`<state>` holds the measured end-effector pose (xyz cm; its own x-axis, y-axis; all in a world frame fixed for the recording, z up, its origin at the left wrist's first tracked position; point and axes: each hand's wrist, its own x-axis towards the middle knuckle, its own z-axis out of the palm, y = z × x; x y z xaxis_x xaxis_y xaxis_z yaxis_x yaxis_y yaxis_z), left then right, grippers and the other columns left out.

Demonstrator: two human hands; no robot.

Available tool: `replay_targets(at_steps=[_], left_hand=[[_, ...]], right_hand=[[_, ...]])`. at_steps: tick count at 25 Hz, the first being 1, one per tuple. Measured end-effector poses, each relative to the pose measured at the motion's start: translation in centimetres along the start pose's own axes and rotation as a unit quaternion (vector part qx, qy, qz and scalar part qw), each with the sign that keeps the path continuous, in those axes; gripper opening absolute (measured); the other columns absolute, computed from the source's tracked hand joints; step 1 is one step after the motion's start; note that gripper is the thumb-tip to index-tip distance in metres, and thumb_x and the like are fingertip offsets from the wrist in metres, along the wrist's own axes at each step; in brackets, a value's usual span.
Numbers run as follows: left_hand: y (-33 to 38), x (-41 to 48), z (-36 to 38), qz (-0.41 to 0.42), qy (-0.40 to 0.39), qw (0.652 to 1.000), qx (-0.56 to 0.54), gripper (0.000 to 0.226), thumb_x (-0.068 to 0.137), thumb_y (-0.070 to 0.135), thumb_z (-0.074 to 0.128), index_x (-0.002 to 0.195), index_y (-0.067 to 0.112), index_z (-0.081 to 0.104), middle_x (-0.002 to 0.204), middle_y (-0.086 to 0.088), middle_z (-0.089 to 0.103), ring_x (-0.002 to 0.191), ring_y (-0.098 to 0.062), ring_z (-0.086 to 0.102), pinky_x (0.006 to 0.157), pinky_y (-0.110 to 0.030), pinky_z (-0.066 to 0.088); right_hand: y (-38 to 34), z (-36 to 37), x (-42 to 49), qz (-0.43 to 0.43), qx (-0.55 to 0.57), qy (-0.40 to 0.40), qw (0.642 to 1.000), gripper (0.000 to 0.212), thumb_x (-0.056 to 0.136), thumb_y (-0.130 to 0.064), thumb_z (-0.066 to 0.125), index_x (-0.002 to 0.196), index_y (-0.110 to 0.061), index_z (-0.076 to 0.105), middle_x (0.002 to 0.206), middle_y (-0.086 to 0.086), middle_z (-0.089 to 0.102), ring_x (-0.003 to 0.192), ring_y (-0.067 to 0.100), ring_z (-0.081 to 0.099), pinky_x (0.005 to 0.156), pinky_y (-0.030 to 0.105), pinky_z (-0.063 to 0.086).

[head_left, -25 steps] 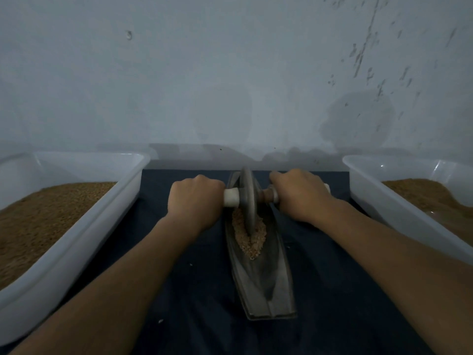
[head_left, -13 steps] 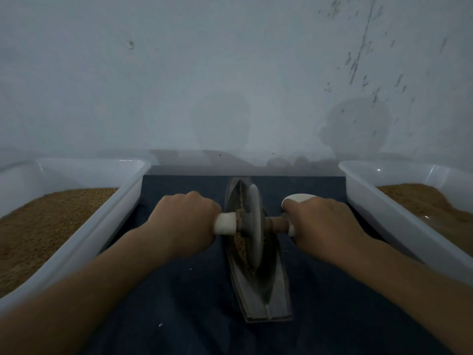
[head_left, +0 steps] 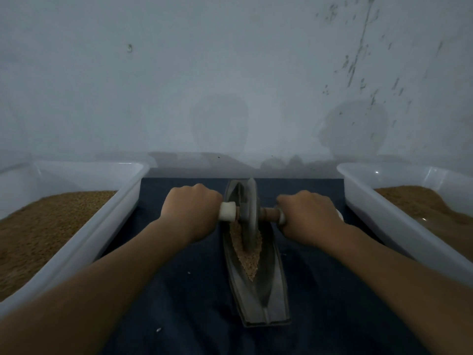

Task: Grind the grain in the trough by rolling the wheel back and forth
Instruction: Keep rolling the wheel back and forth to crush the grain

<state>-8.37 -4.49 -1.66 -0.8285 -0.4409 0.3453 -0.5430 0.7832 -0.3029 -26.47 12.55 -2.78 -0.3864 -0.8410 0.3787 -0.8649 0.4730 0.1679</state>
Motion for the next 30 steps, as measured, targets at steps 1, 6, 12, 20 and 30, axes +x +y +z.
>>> replay_targets(at_steps=[1, 6, 12, 20, 30], left_hand=[[0.0, -0.9, 0.0, 0.010, -0.001, 1.000, -0.002, 0.015, 0.083, 0.035, 0.064, 0.085, 0.033, 0.049, 0.072, 0.008, 0.040, 0.062, -0.016, 0.045, 0.055, -0.033, 0.036], [0.3, -2.2, -0.1, 0.025, 0.010, 1.000, 0.003, 0.011, 0.083, 0.035, 0.064, 0.091, 0.032, 0.055, 0.072, 0.007, 0.041, 0.060, -0.017, 0.045, 0.052, -0.033, 0.033], [-0.2, -0.9, 0.0, 0.018, -0.021, 0.999, -0.042, 0.013, 0.086, 0.037, 0.061, 0.098, 0.033, 0.059, 0.079, 0.007, 0.045, 0.068, -0.018, 0.048, 0.060, -0.034, 0.038], [-0.2, -3.2, -0.1, 0.032, 0.029, 0.999, -0.005, 0.025, 0.082, 0.044, 0.061, 0.076, 0.035, 0.038, 0.064, 0.011, 0.034, 0.050, -0.009, 0.030, 0.046, -0.026, 0.017], [0.1, -0.7, 0.2, -0.016, -0.002, 0.999, -0.030, 0.009, 0.086, 0.034, 0.061, 0.093, 0.030, 0.059, 0.075, 0.006, 0.045, 0.064, -0.018, 0.045, 0.056, -0.033, 0.036]], right_hand=[[0.1, -0.1, -0.9, -0.014, -0.005, 0.000, 1.000, 0.028, 0.082, -0.039, 0.062, 0.074, -0.034, 0.036, 0.079, -0.004, 0.058, 0.064, 0.019, 0.046, 0.048, 0.028, 0.024], [-1.5, -0.8, -1.1, -0.051, 0.009, -0.027, 0.998, 0.037, 0.080, -0.033, 0.068, 0.074, -0.034, 0.031, 0.074, -0.006, 0.043, 0.065, 0.020, 0.049, 0.049, 0.029, 0.032], [-1.5, -1.5, 0.0, -0.060, 0.029, -0.043, 0.997, 0.031, 0.083, -0.032, 0.068, 0.094, -0.029, 0.039, 0.079, -0.004, 0.045, 0.067, 0.021, 0.048, 0.054, 0.033, 0.037], [-0.2, -1.5, -2.3, -0.071, 0.023, -0.011, 0.997, 0.023, 0.077, -0.040, 0.071, 0.072, -0.028, 0.052, 0.091, -0.010, 0.042, 0.069, 0.011, 0.047, 0.048, 0.027, 0.032], [-1.1, -1.1, 0.4, -0.017, -0.006, -0.015, 1.000, 0.034, 0.081, -0.043, 0.066, 0.074, -0.032, 0.034, 0.072, -0.008, 0.044, 0.066, 0.019, 0.049, 0.054, 0.030, 0.034]])
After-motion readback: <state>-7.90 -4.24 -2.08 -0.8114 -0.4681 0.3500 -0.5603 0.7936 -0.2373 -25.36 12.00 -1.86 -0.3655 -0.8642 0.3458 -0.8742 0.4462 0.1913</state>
